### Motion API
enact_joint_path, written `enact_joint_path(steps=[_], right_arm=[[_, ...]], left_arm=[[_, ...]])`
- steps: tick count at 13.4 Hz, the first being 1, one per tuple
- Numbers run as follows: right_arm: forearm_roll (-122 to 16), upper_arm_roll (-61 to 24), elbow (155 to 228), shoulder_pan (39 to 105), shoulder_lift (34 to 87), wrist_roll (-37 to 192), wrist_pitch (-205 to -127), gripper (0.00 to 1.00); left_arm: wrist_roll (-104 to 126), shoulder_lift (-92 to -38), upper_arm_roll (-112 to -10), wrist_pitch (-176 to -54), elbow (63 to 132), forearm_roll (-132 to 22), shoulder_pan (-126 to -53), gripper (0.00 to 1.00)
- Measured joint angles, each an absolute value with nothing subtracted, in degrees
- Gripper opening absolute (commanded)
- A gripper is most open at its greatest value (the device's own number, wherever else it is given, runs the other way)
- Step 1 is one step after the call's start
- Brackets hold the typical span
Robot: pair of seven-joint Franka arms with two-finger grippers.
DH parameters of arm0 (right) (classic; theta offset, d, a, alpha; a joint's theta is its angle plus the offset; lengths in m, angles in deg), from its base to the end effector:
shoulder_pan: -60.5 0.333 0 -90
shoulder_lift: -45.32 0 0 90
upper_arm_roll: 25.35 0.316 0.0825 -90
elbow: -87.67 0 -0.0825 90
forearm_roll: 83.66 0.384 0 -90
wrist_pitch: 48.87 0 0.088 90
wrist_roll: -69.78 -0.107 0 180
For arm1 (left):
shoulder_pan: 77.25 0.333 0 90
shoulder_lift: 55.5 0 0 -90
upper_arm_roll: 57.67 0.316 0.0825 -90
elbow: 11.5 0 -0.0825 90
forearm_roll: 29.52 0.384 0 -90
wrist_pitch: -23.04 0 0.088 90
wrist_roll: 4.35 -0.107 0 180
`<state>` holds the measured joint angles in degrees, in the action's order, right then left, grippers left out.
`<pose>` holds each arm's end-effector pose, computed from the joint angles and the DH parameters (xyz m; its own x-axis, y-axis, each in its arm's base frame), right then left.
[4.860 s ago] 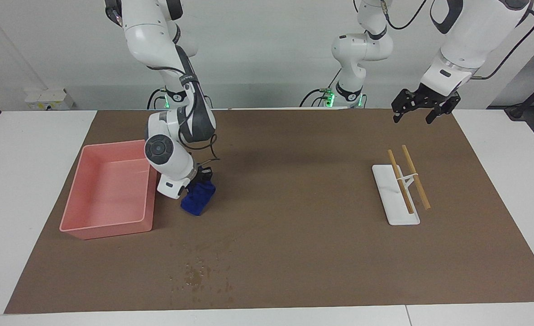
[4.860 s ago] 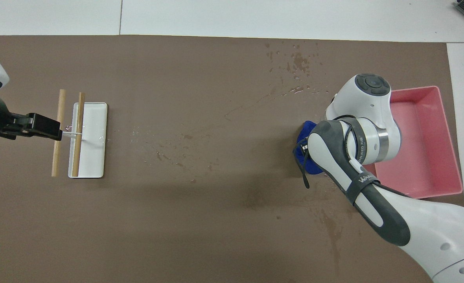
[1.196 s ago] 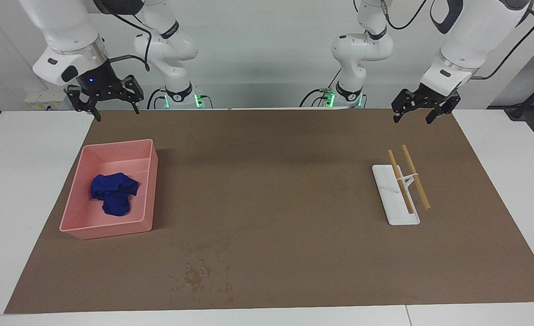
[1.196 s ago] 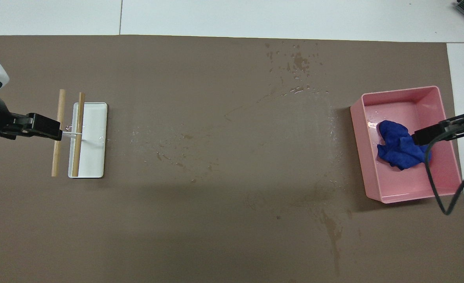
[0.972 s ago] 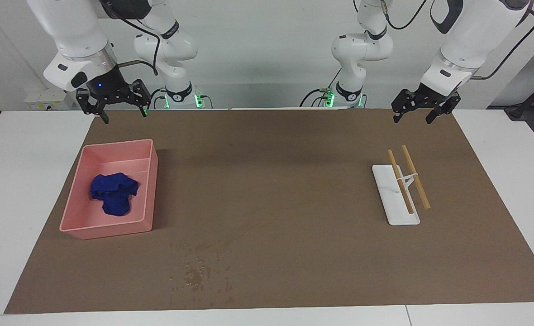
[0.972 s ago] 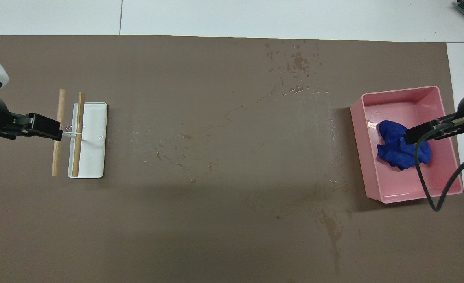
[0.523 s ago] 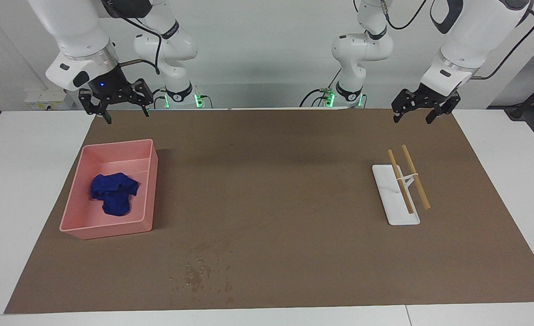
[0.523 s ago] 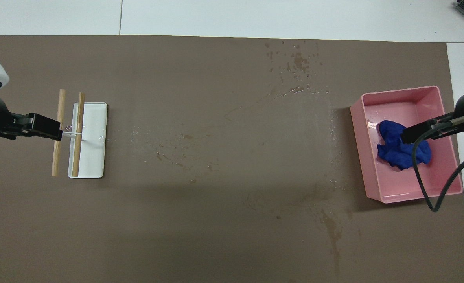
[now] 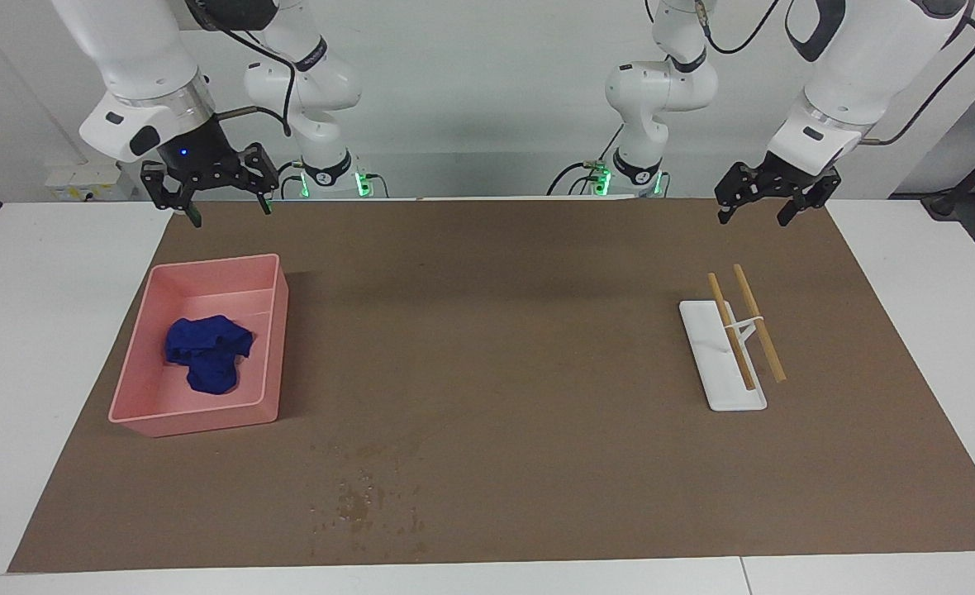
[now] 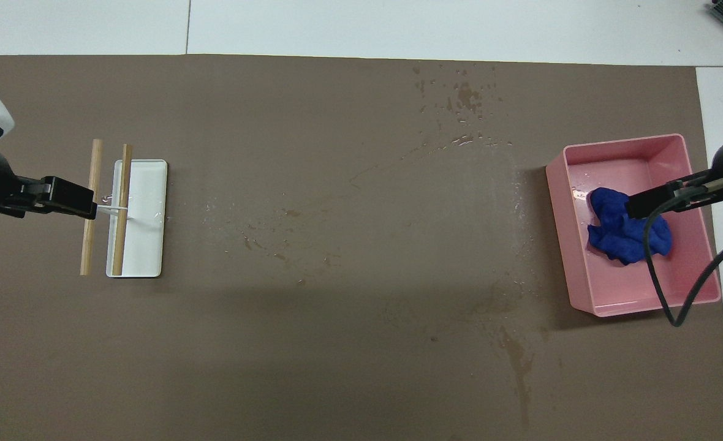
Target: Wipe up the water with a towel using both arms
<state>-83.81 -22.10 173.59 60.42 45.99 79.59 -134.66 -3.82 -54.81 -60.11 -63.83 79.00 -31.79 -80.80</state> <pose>0.5503 0.0300 0.6450 0.9744 0.2244 -0.0141 0.2244 -0.9745 -0.0005 0.5414 -0.0614 0.6225 0.9939 -0.0971 -0.0516 -0.0952 -0.9947 0.0386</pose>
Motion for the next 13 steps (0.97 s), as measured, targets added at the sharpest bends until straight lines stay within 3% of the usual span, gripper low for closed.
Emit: enact_joint_path(steps=[13], right_arm=[[-83.81, -22.31, 174.74, 59.88, 47.38, 77.00, -138.36, 1.00]], left_arm=[[-3.82, -54.81, -60.11, -63.83, 79.00, -31.79, -80.80, 1.00]])
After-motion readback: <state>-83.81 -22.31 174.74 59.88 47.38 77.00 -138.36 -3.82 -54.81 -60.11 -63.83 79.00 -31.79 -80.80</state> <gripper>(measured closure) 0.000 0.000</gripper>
